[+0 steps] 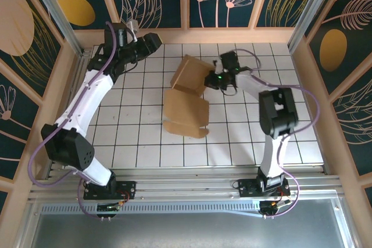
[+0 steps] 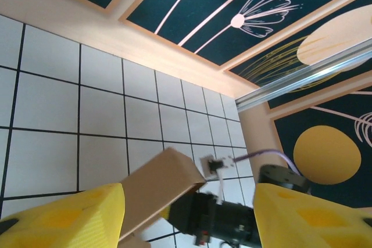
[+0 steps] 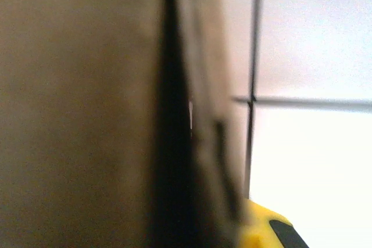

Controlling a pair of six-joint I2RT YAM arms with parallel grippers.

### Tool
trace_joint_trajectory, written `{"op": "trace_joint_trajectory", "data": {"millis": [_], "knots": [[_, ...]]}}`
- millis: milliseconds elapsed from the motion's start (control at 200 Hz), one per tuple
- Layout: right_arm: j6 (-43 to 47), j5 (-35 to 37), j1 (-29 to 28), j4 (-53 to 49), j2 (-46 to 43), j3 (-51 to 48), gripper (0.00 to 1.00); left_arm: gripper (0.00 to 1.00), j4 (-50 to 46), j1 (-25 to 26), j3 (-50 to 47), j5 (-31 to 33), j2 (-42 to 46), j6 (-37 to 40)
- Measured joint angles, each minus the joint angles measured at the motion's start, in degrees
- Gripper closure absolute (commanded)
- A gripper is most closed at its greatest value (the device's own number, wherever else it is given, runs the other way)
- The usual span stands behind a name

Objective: Fold the paper box

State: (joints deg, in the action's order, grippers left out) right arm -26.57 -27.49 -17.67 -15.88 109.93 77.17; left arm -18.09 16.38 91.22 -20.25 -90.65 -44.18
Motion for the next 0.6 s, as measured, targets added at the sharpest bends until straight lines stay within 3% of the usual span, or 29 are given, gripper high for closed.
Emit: {"op": "trace_joint_trajectory", "data": {"millis": [110, 230, 285, 410, 601], "knots": [[-17.6, -4.6, 2.2, 12.0, -11.6, -20.0, 1.00, 0.38, 0.3, 0.0, -3.6, 0.2, 2.4, -0.1], [-37.3, -6.9, -0.6, 25.1, -16.8, -35.0, 1.00, 0.38, 1.1, 0.0, -7.6, 0.2, 3.5, -0.4], [-43.7, -6.9, -2.1, 28.5, -16.9, -37.5, 0.97, 0.38, 1.2, 0.0, -8.9, 0.2, 3.5, -0.5], [-57.0, -4.9, -3.8, 35.0, -17.6, -38.9, 0.63, 0.38, 1.6, 0.0, -11.0, 0.2, 3.5, -0.7], [-66.6, -2.1, -4.1, 42.9, -19.1, -39.0, 0.54, 0.38, 1.6, 0.0, -12.4, 0.8, 4.0, -0.7]]}}
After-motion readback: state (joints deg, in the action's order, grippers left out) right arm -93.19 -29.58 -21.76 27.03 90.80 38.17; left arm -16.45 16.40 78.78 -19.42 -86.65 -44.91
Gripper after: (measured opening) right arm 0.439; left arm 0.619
